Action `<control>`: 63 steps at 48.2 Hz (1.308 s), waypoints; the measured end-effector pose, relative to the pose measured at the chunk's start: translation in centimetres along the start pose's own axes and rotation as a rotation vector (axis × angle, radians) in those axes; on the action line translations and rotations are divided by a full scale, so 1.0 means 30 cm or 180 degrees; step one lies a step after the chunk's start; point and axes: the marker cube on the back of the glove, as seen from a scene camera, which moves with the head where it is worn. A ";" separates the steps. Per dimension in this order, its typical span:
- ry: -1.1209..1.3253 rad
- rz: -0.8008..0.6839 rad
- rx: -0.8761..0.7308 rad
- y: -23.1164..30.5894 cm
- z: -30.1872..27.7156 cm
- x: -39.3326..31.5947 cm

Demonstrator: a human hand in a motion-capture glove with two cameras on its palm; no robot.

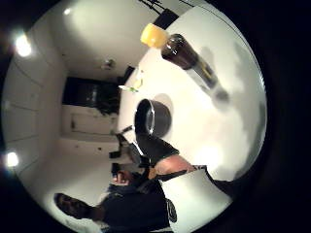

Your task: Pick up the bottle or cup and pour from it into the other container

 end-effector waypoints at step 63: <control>-0.1349 -0.0270 0.0432 -0.239 0.297 -0.044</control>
